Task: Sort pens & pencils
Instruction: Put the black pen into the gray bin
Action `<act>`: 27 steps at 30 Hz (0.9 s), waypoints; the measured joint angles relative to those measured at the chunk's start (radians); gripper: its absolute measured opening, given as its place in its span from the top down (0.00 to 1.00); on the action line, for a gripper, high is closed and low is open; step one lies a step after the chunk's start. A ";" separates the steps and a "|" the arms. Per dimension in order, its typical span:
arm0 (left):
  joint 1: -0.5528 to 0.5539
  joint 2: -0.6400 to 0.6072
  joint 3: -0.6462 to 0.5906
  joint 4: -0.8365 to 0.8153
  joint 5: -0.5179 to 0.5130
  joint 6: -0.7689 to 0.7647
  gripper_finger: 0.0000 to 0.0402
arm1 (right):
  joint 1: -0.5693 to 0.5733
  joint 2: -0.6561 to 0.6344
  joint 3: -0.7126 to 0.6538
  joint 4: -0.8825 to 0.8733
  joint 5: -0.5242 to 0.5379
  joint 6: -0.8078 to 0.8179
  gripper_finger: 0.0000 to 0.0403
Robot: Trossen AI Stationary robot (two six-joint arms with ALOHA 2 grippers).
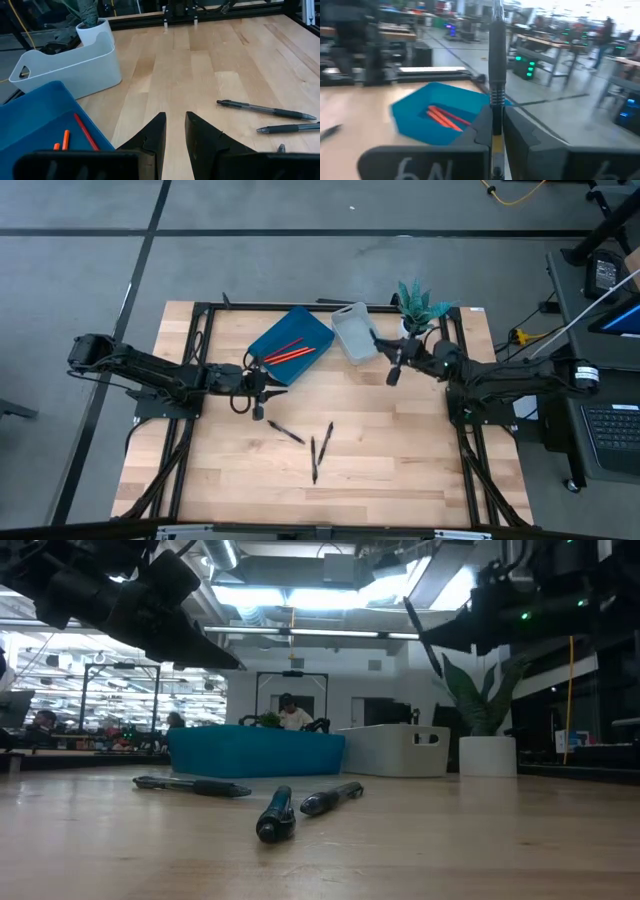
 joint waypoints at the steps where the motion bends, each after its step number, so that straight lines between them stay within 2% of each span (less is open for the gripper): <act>1: 0.000 0.000 0.000 0.001 0.000 0.000 0.83 | -0.018 0.020 0.000 0.020 0.001 -0.001 0.93; 5: 0.008 0.000 0.000 0.002 0.000 0.000 0.83 | -0.085 0.118 0.017 0.074 -0.019 0.015 0.93; 9: 0.022 0.000 0.000 0.001 0.000 -0.001 0.83 | -0.146 0.235 0.111 0.010 -0.099 0.021 0.93; 12: 0.024 0.000 0.000 -0.001 0.000 -0.005 0.83 | -0.193 0.310 0.211 -0.118 -0.116 0.019 0.93; 20: 0.024 0.000 0.000 -0.020 0.000 -0.007 0.83 | -0.314 0.459 0.445 -0.511 -0.292 0.056 0.93; 27: 0.024 0.000 0.000 -0.030 0.000 -0.008 0.83 | -0.349 0.578 0.559 -0.752 -0.336 0.056 0.93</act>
